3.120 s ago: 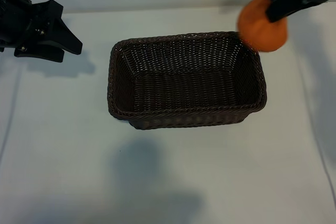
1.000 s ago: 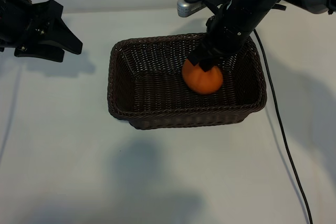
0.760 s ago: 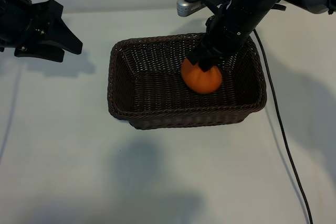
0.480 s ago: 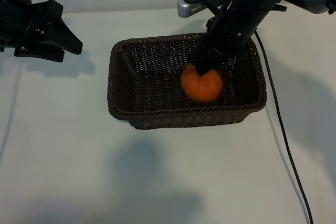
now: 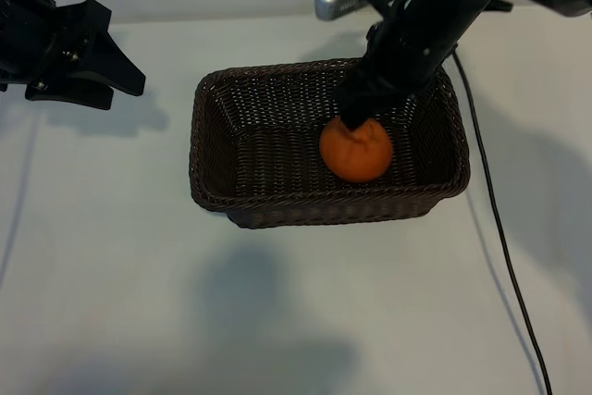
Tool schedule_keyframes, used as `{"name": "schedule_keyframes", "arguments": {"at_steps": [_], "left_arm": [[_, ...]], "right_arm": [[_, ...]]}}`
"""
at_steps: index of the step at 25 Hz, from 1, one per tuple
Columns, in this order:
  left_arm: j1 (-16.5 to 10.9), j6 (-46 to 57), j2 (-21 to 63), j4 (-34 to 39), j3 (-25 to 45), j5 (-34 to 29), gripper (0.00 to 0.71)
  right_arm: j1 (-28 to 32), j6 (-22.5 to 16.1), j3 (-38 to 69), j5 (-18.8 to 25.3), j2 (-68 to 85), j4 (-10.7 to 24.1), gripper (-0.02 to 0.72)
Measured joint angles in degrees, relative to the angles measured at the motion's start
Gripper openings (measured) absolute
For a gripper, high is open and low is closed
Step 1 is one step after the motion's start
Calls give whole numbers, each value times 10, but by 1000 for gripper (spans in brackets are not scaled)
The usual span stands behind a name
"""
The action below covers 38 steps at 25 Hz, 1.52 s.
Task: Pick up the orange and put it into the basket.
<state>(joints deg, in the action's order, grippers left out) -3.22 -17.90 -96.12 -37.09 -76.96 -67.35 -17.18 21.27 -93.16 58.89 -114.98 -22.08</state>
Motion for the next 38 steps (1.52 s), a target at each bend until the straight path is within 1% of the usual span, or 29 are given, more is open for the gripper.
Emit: {"name": "schedule_keyframes", "arguments": {"at_steps": [11, 19, 21, 25, 29, 38], "left_arm": [[0, 0, 0, 0, 0, 0, 518], [0, -2, 0, 0, 0, 0, 518], [0, -2, 0, 0, 0, 0, 518], [0, -2, 0, 0, 0, 0, 518], [0, -2, 0, 0, 0, 0, 518], [0, -2, 0, 0, 0, 0, 519]], "right_arm": [[0, -3, 0, 12, 92, -1, 466], [7, -14, 0, 27, 100, -1, 466], [20, -14, 0, 39, 102, -1, 466], [55, -9, 0, 76, 112, 0, 466], [89, 3, 0, 104, 132, 1, 466], [168, 32, 0, 110, 150, -1, 465]]}}
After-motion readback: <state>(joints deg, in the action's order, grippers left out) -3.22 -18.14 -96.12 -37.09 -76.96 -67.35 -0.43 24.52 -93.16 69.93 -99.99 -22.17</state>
